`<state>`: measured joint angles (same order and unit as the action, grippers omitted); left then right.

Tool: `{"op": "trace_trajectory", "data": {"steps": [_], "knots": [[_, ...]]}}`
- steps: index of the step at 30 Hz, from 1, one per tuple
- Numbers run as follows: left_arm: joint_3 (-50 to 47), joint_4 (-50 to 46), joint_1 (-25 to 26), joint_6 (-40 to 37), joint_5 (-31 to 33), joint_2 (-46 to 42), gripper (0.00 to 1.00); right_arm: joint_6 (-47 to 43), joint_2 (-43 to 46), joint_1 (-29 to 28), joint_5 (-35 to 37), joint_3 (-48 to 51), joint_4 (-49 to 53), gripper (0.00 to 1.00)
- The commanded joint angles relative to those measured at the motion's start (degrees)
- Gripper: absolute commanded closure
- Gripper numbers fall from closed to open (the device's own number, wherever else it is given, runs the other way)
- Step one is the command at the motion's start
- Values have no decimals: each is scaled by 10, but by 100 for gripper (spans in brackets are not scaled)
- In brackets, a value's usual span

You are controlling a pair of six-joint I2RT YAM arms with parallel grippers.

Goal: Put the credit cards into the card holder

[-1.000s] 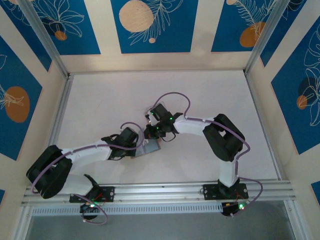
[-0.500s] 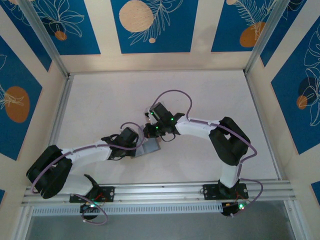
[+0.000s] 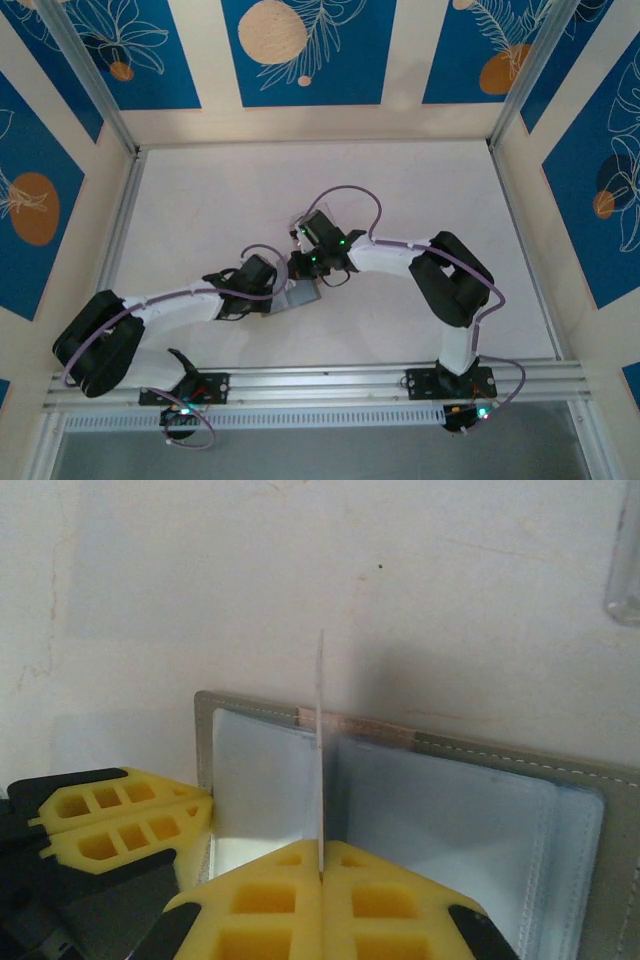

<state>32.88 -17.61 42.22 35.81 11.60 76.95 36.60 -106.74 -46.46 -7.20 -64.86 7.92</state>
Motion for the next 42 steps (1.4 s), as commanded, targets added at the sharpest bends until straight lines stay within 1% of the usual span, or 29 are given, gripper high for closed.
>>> {"op": "trace_trajectory", "data": {"steps": [1, 6, 11, 14, 18, 20, 22, 27, 33, 42], "knots": [[-5, -24, -4, -2, -3, -5, 94, 16, -5, 3, -35, 16, -23, 100], [-5, -25, -4, -2, -3, -6, 94, 17, 26, 5, -18, 26, -17, 100], [-2, -27, -4, 0, -6, -5, 95, 15, 29, 3, -10, 23, -8, 100], [3, -35, -4, 3, -8, -25, 95, 13, 17, 1, -1, 14, 6, 100], [33, -83, -4, 3, 15, -69, 94, 15, 3, 1, 8, 10, 12, 100], [42, -84, -5, 0, 18, -84, 92, 16, -6, 1, 9, 6, 18, 100], [53, -73, -5, -6, 8, -73, 91, 16, -13, 2, 7, 4, 21, 100], [83, -35, -5, -11, -23, 6, 92, 17, -15, 1, 10, 3, 29, 100], [88, -14, -8, -18, -15, 59, 93, 15, -15, 1, 10, 5, 32, 100], [43, -43, -7, -2, 21, 53, 93, 12, -18, 5, 10, 1, 34, 100]]}}
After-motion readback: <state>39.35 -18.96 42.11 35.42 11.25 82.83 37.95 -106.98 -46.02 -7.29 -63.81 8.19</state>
